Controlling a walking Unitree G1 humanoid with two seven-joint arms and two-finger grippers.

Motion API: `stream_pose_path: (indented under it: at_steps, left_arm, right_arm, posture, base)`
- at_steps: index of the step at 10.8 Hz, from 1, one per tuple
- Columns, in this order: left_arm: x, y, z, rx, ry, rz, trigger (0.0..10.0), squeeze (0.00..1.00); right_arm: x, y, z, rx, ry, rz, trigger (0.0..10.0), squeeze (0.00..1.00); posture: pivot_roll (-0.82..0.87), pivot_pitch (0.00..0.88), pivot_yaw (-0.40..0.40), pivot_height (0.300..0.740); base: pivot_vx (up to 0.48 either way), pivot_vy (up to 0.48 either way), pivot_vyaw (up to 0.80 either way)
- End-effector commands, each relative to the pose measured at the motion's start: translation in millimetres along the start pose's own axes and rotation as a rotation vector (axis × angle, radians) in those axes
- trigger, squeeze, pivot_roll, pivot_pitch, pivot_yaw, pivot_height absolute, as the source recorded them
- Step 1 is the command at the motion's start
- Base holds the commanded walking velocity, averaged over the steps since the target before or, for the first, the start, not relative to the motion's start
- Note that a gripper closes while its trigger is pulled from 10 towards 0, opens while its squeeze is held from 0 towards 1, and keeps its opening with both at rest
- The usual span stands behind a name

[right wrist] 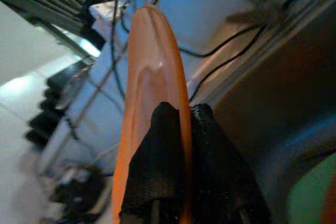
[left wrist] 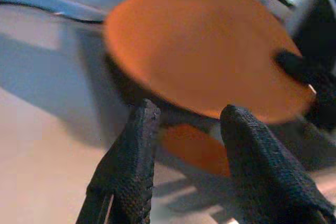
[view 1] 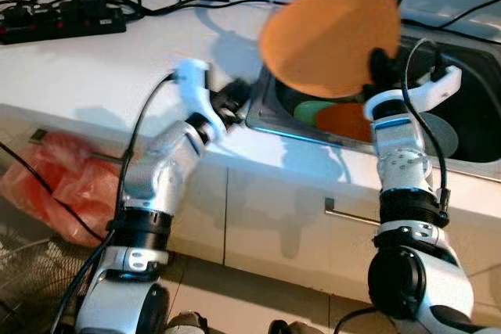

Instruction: Kitchen organization

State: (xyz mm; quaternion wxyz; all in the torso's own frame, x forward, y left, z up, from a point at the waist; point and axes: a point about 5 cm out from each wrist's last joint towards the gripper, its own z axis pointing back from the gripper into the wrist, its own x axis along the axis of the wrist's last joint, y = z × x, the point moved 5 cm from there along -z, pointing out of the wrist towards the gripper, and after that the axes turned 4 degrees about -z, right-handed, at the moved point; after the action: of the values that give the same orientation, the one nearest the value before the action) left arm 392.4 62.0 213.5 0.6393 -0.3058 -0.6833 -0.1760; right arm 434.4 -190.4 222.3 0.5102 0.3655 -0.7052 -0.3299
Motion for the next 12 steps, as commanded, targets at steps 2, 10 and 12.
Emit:
stream_pose_path:
  at_steps: [2,10,12]
  left_arm:
    - [-5.3,-21.8,1.2,-0.112,0.051,-0.111,10.0,0.0]
    - [-14.6,-32.5,11.6,-0.166,0.148,-0.238,10.0,0.0]
    - [-17.1,-35.0,11.5,-0.171,0.161,-0.247,10.0,0.0]
  right_arm:
    - [18.1,2.6,-5.3,-0.022,-0.064,0.212,0.0,0.0]
    - [5.6,-48.1,3.8,-0.241,0.039,0.816,10.0,0.0]
    - [-3.1,-48.2,4.5,-0.227,0.063,0.806,10.0,1.0]
  posture:
    - [0.06,0.083,-0.061,0.74]
    - [0.07,0.083,-0.064,0.74]
    - [0.07,0.085,-0.069,0.74]
  base:
    - [0.0,0.0,0.0]
    - [0.0,0.0,0.0]
    - [0.0,0.0,0.0]
